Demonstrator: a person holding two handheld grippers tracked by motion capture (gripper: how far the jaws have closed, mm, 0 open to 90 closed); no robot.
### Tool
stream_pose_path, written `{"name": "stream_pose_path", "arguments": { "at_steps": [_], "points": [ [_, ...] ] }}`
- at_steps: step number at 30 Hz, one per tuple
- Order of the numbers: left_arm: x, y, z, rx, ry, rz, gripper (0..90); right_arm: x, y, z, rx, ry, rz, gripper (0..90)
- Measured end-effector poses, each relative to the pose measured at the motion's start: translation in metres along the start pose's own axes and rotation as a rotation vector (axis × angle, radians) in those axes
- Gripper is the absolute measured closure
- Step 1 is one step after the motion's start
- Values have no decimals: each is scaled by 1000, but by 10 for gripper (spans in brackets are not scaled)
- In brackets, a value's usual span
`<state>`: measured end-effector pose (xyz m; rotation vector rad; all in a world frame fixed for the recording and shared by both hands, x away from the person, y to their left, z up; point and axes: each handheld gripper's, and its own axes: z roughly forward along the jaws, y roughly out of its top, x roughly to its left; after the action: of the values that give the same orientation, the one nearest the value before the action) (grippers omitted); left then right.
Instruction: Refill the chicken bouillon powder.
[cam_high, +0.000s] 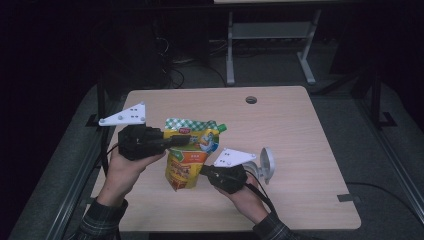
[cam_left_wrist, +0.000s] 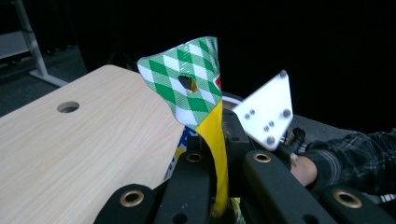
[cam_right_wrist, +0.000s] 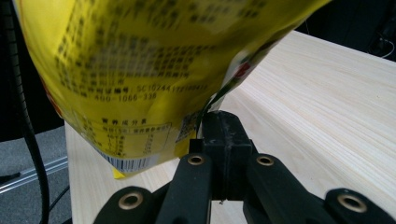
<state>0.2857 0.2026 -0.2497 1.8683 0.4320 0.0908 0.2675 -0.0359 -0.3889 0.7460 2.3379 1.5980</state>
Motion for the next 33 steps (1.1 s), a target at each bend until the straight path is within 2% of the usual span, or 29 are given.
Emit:
{"name": "stream_pose_path", "arguments": {
  "at_steps": [6, 13, 23, 33],
  "points": [
    [-1, 9, 9, 21, 2, 11, 900, 5, -5, 1, -24, 29, -17, 900],
    [6, 10, 20, 38, 0, -8, 900, 9, -8, 5, -22, 56, -29, 900],
    [12, 10, 40, 90, -31, -20, 900, 17, -16, 10, -35, 88, -58, 900],
    [10, 11, 59, 149, -61, -26, 900, 25, -22, 10, -48, 123, -81, 900]
  ]
}}
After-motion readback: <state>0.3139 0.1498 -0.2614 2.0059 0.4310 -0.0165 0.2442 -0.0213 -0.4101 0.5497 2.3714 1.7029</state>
